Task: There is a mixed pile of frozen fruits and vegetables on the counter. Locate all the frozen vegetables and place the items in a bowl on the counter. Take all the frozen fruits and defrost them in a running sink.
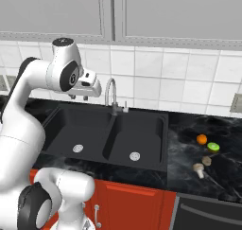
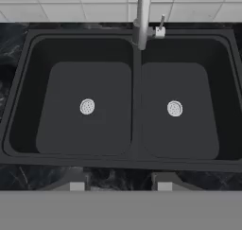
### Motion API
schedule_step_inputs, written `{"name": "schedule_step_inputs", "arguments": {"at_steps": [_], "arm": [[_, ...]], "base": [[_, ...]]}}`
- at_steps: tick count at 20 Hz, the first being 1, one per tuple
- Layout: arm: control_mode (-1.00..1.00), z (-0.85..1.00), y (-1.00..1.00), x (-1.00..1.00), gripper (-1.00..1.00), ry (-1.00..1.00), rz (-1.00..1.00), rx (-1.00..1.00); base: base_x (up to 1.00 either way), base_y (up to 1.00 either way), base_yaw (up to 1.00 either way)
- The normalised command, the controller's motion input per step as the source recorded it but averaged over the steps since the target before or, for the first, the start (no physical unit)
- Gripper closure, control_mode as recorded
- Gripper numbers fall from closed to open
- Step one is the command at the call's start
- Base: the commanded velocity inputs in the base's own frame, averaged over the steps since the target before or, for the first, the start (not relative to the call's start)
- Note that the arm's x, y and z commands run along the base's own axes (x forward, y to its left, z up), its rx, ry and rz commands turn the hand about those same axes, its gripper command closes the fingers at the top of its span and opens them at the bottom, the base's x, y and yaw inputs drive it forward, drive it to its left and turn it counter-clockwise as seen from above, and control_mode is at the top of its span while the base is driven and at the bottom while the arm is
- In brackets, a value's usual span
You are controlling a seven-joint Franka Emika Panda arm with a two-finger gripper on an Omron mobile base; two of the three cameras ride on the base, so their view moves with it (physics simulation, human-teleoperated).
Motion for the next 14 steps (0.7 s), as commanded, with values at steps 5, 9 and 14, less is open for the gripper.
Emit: {"name": "schedule_step_inputs", "arguments": {"at_steps": [5,9,14], "arm": [[-1.0,0.0,-0.13,-0.08,-1.0,0.0,-0.03,0.0],[-1.0,0.0,-0.38,-0.32,-1.0,0.0,-0.08,0.0],[-1.0,0.0,-0.42,-0.51,-1.0,0.0,-0.11,0.0]], "base": [[0.0,0.0,0.0],[0.0,0.0,0.0],[0.0,0.0,0.0]]}}
